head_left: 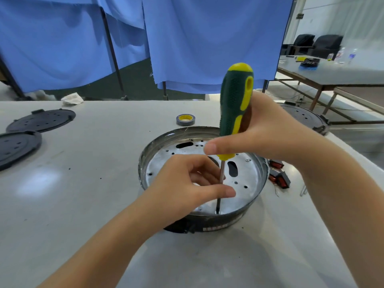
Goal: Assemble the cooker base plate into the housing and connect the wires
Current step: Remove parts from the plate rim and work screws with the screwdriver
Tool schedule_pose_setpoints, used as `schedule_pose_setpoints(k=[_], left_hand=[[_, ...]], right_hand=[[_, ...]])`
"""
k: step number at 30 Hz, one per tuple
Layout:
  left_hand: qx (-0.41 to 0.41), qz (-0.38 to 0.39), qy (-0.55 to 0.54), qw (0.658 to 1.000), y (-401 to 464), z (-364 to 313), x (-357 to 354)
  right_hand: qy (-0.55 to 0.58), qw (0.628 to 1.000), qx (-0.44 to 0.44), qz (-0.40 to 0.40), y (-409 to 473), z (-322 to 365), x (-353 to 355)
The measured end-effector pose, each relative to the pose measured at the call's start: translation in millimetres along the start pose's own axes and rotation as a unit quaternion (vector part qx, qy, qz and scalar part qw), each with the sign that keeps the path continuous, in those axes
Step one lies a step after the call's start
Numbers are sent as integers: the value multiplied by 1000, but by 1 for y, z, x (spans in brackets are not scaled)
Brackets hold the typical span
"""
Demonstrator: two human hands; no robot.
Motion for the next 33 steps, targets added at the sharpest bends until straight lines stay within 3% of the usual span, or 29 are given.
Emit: schedule_pose_setpoints(k=[3,8,12,17,21,25,29,33], left_hand=[[5,-12,-9,1000,0,3,2],[29,16,-62,998,0,5,-3],[22,44,-55,997,-2,4,-6],[17,84,-52,995,-2,3,-10],[17,104,-54,993,-4,4,-9],[1,21,-5,1000,-1,1,-3],[-16,-37,2,999,-1,1,1],[19,1,-36,999,0,5,-2]], right_hand=[[-26,1000,-2,-4,2,-1,-5],[155,966,-74,194,-3,-14,-7],[255,925,-63,275,-7,-17,-3],[121,976,-83,159,-6,-16,14],[-43,997,-34,47,-2,-3,7],[-87,996,-1,13,2,0,-9],[-54,996,-45,56,2,-9,-11],[186,960,-56,203,-3,-15,-9]])
Point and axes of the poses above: each hand's wrist, its own y-axis towards the middle knuckle, its own x-axis out of the back of the hand, z = x × y, the point moved 4 cm from there along y, towards the middle knuckle, and after that the axes turned 2 degrees about -x, right-handed, at the moved point
